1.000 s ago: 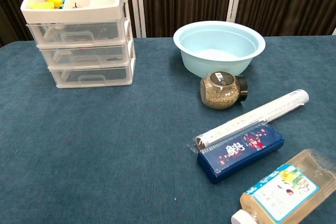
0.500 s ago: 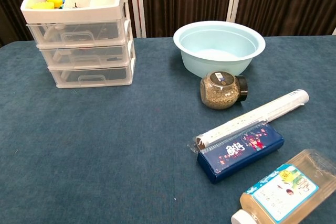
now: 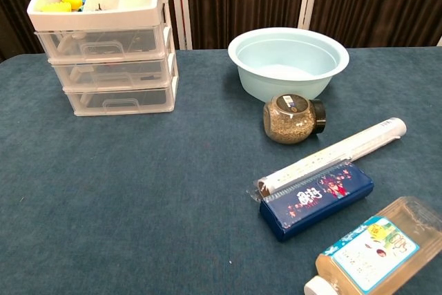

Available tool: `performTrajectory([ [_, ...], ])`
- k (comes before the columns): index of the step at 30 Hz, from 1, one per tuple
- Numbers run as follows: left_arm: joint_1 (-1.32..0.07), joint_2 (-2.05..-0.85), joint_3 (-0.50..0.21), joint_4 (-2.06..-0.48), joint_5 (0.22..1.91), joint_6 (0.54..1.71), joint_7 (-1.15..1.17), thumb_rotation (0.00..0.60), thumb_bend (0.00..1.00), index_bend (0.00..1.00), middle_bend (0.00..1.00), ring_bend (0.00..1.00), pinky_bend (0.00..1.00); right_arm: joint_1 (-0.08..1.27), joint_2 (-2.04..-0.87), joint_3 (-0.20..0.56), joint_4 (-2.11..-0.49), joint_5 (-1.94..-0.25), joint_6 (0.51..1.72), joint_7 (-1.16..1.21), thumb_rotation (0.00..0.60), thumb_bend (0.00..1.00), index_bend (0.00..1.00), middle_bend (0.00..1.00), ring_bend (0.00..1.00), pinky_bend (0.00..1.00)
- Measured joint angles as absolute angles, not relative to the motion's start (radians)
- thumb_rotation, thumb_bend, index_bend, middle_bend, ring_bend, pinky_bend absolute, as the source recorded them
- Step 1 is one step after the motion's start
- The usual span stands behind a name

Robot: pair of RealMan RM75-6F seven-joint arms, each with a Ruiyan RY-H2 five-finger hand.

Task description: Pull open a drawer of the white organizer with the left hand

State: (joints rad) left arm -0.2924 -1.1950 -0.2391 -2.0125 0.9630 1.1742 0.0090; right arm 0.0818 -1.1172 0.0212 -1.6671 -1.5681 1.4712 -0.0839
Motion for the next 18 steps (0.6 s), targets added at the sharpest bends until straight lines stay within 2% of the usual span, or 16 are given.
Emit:
performTrajectory([
  [2,-0.335,-1.223,-0.275,-2.015,0.873,1.141,-0.005,0.6,0.72,0.12,1.0,0.95,0.99,0.082,-1.115,0.021,-1.668,-1.568,1.47,-0.081,0.6,0.07,0.0,0.0,0.0,0.0],
  [8,-0.437,-1.334,-0.354,-1.974,0.715,1.092,-0.041,0.6,0.72,0.14,1.0,0.95,1.0,0.083,-1.113,0.021,-1.669,-1.569,1.468,-0.074,0.6,0.07,0.0,0.0,0.0,0.0],
  [18,-0.529,-1.449,-0.413,-1.882,0.636,1.095,-0.05,0.6,0.72,0.14,1.0,0.95,1.0,0.085,-1.11,0.021,-1.672,-1.569,1.465,-0.067,0.6,0.07,0.0,0.0,0.0,0.0],
])
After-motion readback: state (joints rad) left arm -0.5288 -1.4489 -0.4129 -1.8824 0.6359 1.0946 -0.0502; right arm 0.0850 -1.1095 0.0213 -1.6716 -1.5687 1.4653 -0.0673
